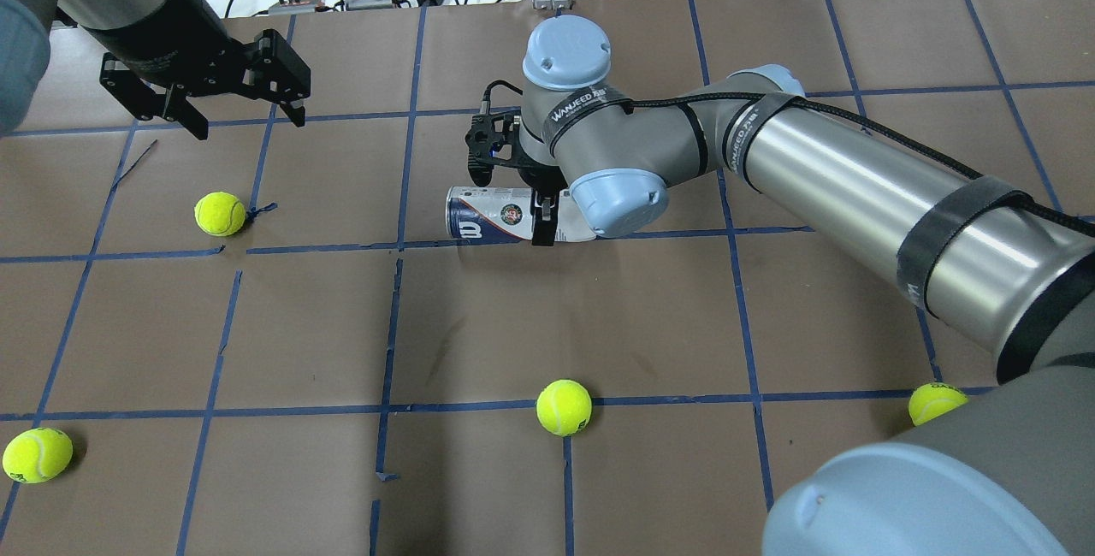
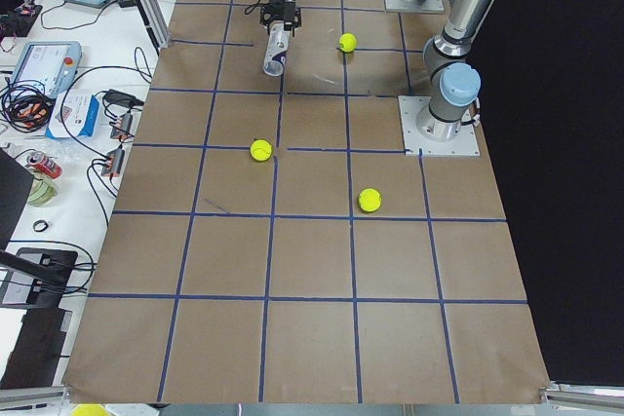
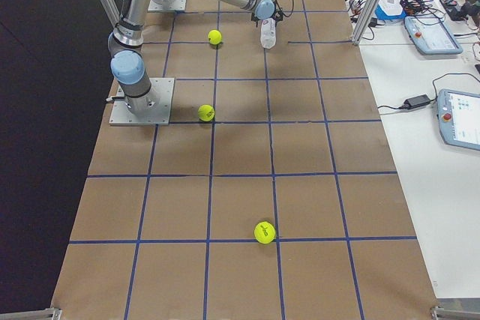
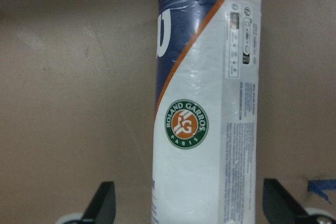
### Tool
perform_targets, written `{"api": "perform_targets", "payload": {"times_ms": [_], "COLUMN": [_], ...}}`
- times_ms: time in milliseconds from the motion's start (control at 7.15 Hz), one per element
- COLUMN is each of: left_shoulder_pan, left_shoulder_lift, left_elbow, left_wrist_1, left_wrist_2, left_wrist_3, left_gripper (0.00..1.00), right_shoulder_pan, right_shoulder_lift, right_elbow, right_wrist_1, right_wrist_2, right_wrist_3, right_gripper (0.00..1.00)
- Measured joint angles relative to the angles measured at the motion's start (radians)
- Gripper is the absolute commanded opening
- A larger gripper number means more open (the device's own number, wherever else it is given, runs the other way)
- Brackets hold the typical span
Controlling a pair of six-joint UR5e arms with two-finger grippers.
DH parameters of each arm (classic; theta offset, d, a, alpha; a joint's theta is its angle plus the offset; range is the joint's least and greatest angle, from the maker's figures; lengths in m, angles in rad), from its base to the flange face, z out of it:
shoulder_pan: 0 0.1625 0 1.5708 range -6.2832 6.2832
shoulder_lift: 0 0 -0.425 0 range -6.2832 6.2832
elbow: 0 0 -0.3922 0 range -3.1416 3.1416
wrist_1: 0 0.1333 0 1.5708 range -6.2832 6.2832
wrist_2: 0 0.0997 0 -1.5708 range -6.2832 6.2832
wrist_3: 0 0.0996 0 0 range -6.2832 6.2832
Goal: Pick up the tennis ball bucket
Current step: 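Open the right gripper and lift it off the can while the left arm approaches, then grasp the open end of the lying can with the left gripper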
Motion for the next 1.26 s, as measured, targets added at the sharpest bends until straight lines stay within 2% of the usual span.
{"api": "perform_targets", "payload": {"times_ms": [420,699,839,1259], "left_shoulder_pan": [0.003,0.002,0.001,0.012], "left_shoulder_lift": [-0.039,-0.192,-0.259,-0.406], "left_elbow": [-0.007,0.006,0.011,0.023], "left_wrist_1": [-0.004,0.025,0.049,0.105], "left_wrist_2": [0.000,-0.009,-0.045,-0.272], "left_wrist_3": [0.005,0.016,0.030,0.175], "left_gripper": [1.00,1.00,1.00,1.00], "right_shoulder_pan": [-0.016,-0.093,-0.155,-0.331], "right_shoulder_lift": [-0.067,-0.129,-0.180,-0.323], "right_elbow": [-0.002,0.004,0.000,-0.021], "right_wrist_1": [0.020,0.093,0.147,0.359], "right_wrist_2": [0.004,0.013,0.017,0.027], "right_wrist_3": [-0.007,-0.011,-0.012,0.000], "right_gripper": [1.00,1.00,1.00,1.00]}}
